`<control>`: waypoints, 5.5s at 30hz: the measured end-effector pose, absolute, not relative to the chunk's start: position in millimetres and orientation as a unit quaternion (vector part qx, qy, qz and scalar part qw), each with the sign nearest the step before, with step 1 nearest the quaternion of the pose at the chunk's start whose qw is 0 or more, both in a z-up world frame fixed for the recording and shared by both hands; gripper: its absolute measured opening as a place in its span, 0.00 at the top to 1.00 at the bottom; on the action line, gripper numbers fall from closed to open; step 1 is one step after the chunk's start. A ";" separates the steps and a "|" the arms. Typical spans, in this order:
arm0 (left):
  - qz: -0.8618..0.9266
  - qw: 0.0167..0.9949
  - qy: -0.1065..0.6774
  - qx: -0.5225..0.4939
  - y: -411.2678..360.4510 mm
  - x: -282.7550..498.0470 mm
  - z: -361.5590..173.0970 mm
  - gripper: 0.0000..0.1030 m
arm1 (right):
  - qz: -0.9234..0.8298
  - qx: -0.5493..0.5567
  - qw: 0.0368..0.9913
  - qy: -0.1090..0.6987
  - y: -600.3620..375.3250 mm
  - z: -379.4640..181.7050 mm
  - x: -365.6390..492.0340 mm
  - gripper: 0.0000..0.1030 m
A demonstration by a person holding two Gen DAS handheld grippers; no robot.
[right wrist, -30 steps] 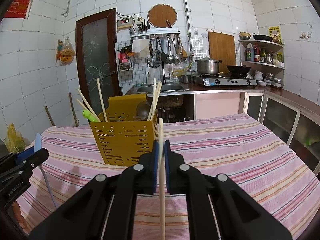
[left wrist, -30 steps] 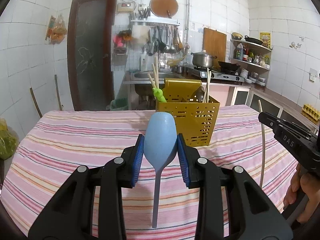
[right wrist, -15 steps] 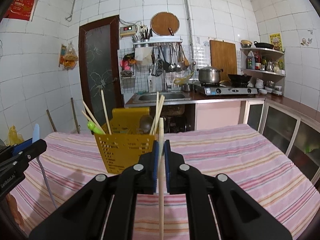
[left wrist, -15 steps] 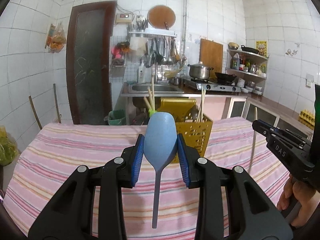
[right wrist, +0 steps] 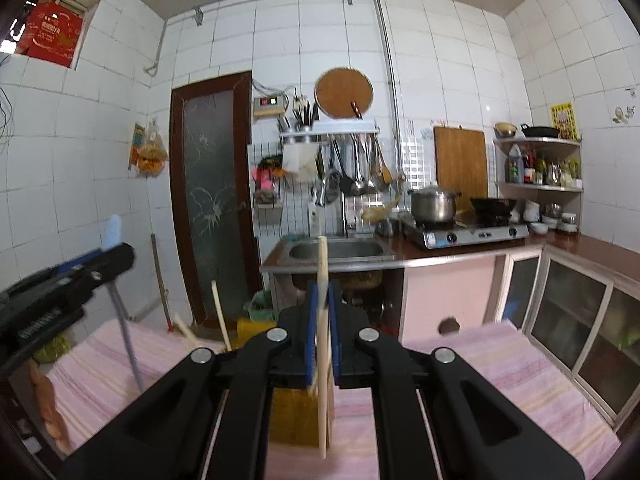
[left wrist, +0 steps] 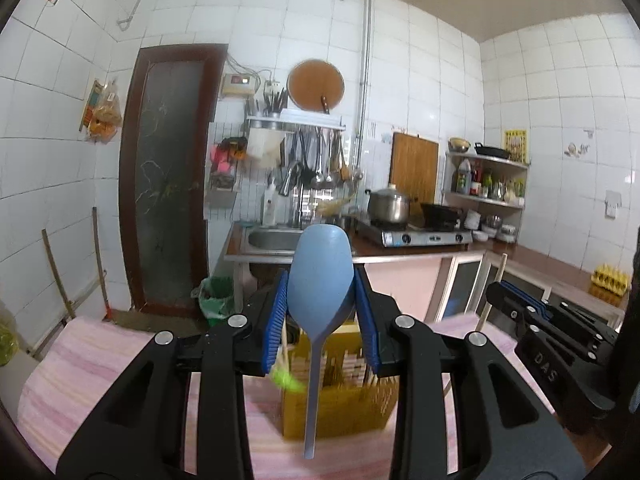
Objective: Organize utensils
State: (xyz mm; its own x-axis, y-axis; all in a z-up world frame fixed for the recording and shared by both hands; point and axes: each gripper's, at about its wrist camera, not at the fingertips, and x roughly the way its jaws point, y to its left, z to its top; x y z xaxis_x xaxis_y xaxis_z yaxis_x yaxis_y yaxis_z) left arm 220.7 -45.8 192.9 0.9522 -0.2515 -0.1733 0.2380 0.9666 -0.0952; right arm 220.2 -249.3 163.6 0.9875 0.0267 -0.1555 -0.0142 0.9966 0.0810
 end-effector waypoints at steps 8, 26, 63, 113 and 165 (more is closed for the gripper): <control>-0.119 0.989 0.076 -0.045 -62.4 289.4 197.1 0.69 | 0.021 0.040 0.998 0.047 -244.2 203.0 271.2 0.94; -0.086 0.983 0.151 -0.054 -48.9 355.0 113.2 0.53 | 0.018 0.035 0.982 0.183 -250.4 102.6 339.6 0.93; 0.025 0.988 0.149 -0.014 41.1 31.8 14.0 0.05 | -0.030 0.015 0.987 0.160 -224.6 4.8 42.6 0.04; -0.004 0.991 0.133 -0.004 38.5 20.2 10.6 0.05 | -0.041 -0.002 0.992 0.121 -219.1 5.2 29.0 0.04; -0.003 0.991 0.131 -0.005 36.9 19.0 10.5 0.05 | -0.046 0.006 0.992 0.118 -222.3 4.4 31.0 0.04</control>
State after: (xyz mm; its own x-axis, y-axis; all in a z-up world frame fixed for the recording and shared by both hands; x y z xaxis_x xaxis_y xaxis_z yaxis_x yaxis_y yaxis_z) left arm 19.0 36.9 10.5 0.9657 -0.0072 -0.2596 0.0047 0.9999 -0.0103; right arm 31.0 -222.3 4.4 0.9681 -0.0893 -0.2340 0.0920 0.9958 0.0008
